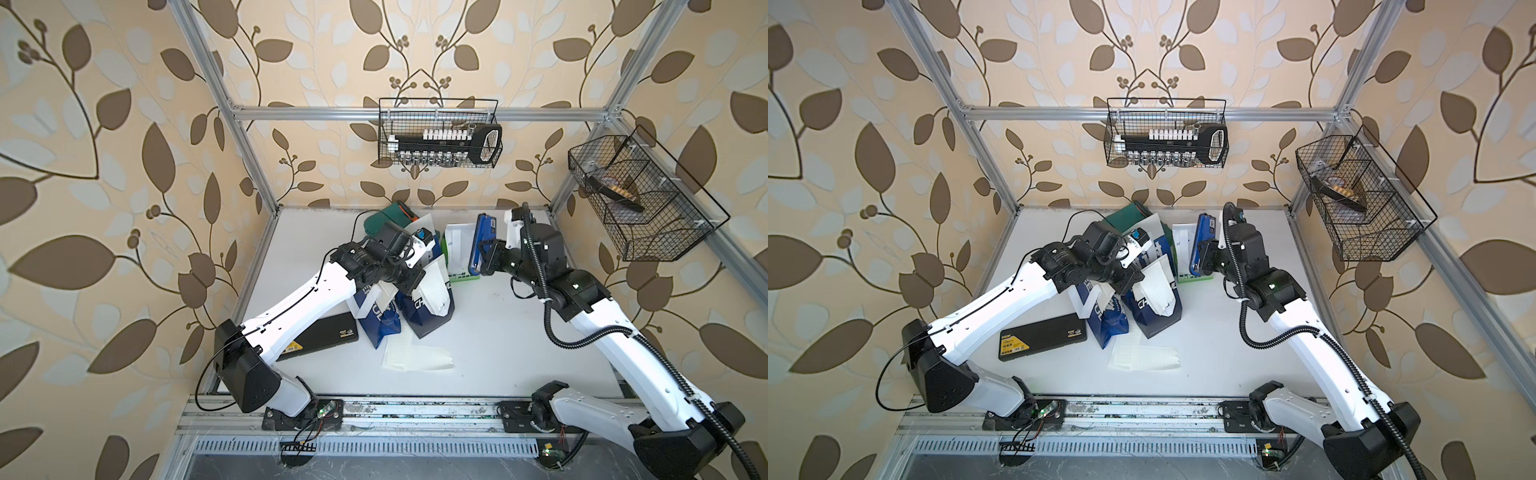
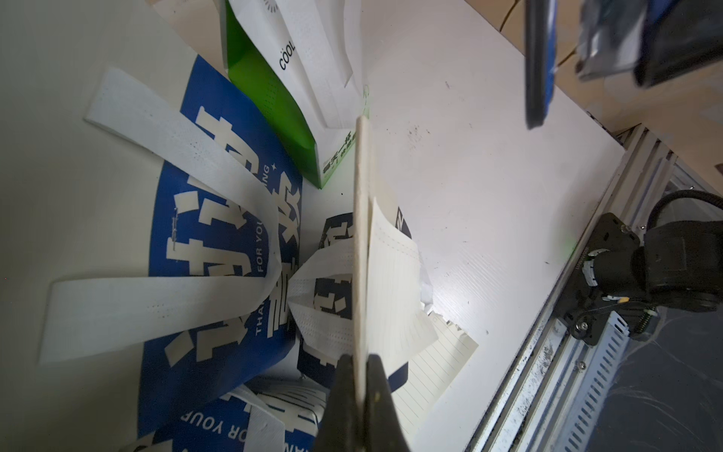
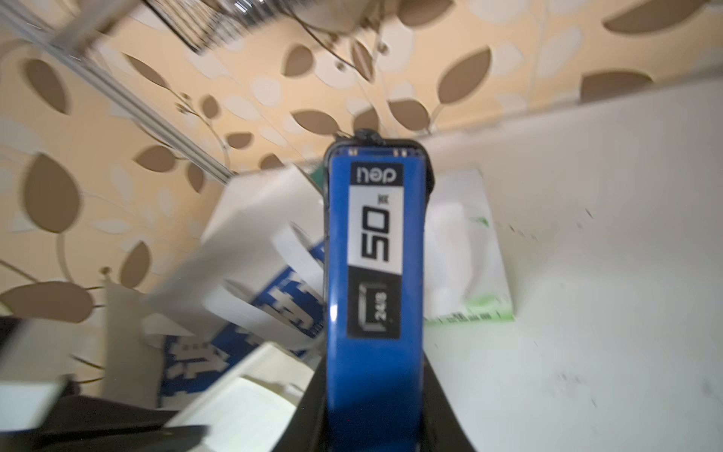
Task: Staple the receipts to the bags
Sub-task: Pick up the stapler from the center of the board, then pick up the takeout bag from the center of the board, then place the stapler in the takeout bag.
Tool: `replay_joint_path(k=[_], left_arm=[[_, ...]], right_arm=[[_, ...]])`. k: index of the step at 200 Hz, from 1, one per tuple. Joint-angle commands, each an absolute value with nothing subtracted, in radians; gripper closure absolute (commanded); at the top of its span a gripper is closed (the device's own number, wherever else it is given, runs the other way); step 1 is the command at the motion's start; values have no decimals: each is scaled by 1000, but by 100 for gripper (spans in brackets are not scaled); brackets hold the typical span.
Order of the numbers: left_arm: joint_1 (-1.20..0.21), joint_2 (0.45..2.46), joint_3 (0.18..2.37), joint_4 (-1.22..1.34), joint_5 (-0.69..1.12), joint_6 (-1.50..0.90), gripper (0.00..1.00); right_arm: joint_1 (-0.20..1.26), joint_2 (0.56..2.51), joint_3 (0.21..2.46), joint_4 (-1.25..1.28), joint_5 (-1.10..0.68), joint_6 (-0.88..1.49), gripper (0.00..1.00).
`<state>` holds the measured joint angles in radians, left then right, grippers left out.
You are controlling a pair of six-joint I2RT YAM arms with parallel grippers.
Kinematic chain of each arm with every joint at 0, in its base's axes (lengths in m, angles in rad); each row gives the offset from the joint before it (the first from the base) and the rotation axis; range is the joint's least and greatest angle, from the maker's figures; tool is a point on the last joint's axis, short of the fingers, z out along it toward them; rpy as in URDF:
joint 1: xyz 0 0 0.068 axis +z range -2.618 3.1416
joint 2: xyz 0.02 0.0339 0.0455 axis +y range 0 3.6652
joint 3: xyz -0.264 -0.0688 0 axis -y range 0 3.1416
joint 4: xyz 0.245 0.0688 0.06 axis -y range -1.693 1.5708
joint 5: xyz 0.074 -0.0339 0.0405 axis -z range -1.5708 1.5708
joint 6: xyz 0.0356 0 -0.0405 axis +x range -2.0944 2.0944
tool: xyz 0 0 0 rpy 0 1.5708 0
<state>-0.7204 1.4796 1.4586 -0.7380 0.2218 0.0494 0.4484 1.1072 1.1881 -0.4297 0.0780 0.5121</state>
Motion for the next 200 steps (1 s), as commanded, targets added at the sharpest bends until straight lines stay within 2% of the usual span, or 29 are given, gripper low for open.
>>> replay_joint_path(k=[1, 66, 116, 141, 200], left_arm=[[-728, 1497, 1466, -777, 270, 51, 100], [-728, 1497, 1475, -741, 327, 16, 100], [-727, 1519, 1486, -735, 326, 8, 100], [-727, 1519, 1496, -731, 327, -3, 100], [-724, 1514, 1517, -676, 360, -57, 100]], right_arm=[[510, 1155, 1199, -196, 85, 475, 100], [602, 1264, 1207, 33, 90, 447, 100], [625, 1273, 1223, 63, 72, 405, 100], [625, 1303, 1280, 0, 97, 376, 100], [636, 1253, 1170, -38, 83, 448, 100]])
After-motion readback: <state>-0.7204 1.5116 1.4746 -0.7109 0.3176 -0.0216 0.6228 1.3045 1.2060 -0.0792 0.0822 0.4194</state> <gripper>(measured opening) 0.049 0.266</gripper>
